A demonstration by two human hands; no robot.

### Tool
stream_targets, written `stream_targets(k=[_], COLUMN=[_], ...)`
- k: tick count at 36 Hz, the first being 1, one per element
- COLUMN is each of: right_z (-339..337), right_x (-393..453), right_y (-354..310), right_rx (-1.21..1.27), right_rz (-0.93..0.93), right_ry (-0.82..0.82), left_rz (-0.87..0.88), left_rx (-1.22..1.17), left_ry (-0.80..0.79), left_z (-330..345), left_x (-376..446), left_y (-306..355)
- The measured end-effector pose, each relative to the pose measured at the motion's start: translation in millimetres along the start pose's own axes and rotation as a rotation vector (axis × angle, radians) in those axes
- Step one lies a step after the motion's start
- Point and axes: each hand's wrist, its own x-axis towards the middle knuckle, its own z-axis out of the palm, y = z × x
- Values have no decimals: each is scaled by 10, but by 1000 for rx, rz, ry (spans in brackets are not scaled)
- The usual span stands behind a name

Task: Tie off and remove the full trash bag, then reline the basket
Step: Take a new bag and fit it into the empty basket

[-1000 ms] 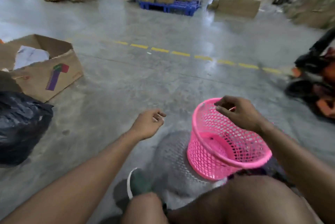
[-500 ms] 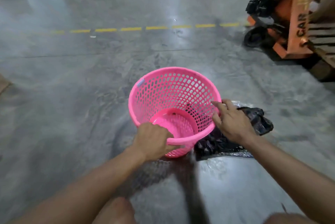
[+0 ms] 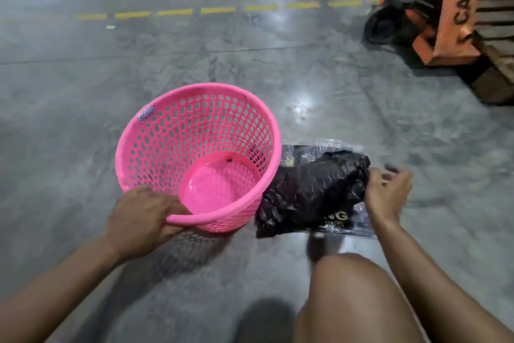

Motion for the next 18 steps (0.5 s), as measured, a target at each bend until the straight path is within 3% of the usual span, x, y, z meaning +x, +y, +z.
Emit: stream_targets(k=[2, 5, 10, 15, 18], right_z=[-50, 56, 342, 766, 835], right_x=[27, 98, 99, 327, 418], right_y=[282, 651, 526, 596, 639], right_rx=[10, 63, 265, 290, 247], right_rz=[245, 552, 557, 749, 758], right_ry=[46, -133, -627, -665, -601], left_rz=[-14, -37, -42, -43, -60], left_rx=[-24, -64, -85, -77, -101], left_ry=[-35, -79, -118, -126, -107], left_z=[-46, -93, -154, -156, -135], left_x=[22, 28, 44, 21, 14], left_y=[27, 75, 114, 108, 98])
